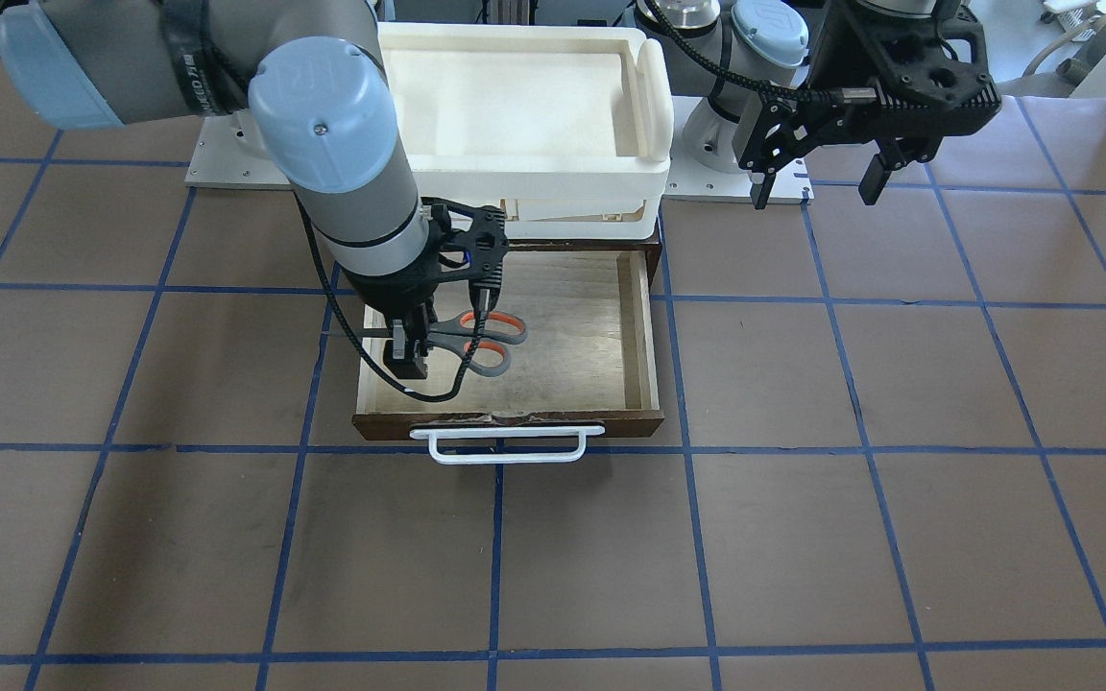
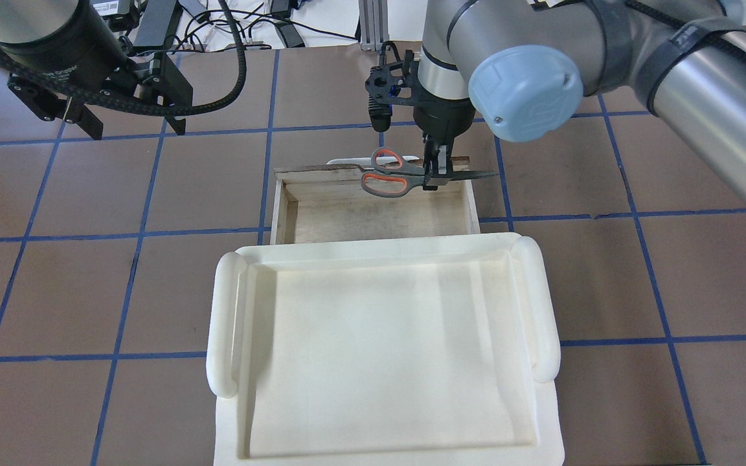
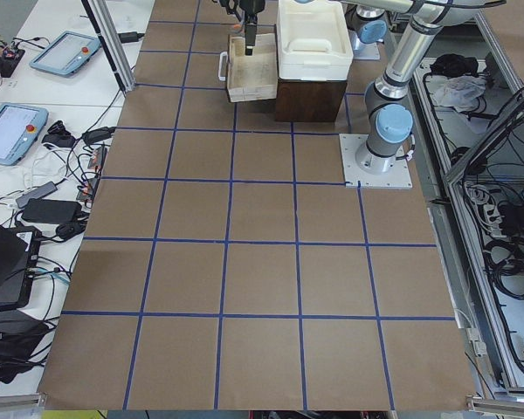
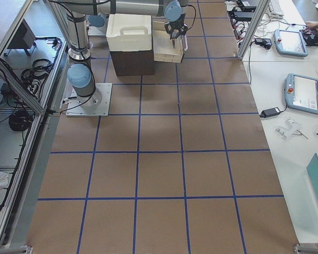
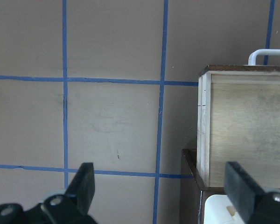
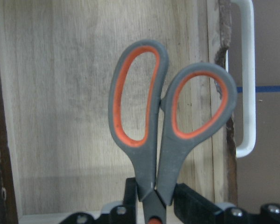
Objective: Put scissors in drawer and close it
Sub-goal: 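Lower the scissors into the open drawer and open the right gripper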
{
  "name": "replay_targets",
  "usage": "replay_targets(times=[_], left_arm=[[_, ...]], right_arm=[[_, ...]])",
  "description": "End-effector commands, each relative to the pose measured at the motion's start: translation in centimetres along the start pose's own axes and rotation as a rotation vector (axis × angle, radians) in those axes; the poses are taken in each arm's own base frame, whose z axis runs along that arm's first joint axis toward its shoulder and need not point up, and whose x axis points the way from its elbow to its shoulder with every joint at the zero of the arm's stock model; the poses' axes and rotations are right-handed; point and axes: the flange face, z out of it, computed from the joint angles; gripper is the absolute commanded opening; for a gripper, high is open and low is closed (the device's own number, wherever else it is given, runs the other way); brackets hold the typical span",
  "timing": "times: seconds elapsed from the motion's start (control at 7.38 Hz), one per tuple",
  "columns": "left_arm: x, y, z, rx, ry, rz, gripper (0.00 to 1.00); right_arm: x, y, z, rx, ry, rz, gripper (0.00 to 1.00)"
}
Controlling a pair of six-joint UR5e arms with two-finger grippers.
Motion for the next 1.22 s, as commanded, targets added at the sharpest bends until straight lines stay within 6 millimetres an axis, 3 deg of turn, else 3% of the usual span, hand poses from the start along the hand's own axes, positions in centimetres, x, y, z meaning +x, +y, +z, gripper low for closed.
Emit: replay_targets(times=[0.0, 0.41, 0.54, 0.68, 0.81, 1.08], left_arm=[[0.0, 0.0, 0.0, 0.0, 0.0, 0.0, 1.0], [0.1, 0.1, -0.1, 0.0, 0.0, 0.001, 1.0], [0.1, 0.1, -0.1, 0.002, 0.0, 0.001, 1.0], [0.1, 0.1, -0.1, 0.0, 0.0, 0.001, 1.0], [0.1, 0.1, -0.1, 0.0, 0.0, 0.001, 1.0], [0.1, 0.1, -0.1, 0.0, 0.0, 0.001, 1.0]], right_arm=[[-1.5, -4.6, 2.2, -0.018, -0.025, -0.027, 0.0], [0.1, -6.0, 5.8, -0.017, -0.031, -0.05, 0.0], [-0.1, -6.2, 6.0, -0.02, -0.035, -0.046, 0.01], [-0.2, -6.2, 5.6, -0.019, -0.032, -0.045, 0.7], [-0.4, -6.2, 4.9, -0.013, -0.016, -0.044, 1.0], [-2.0, -5.6, 0.9, -0.012, 0.046, -0.015, 1.0]])
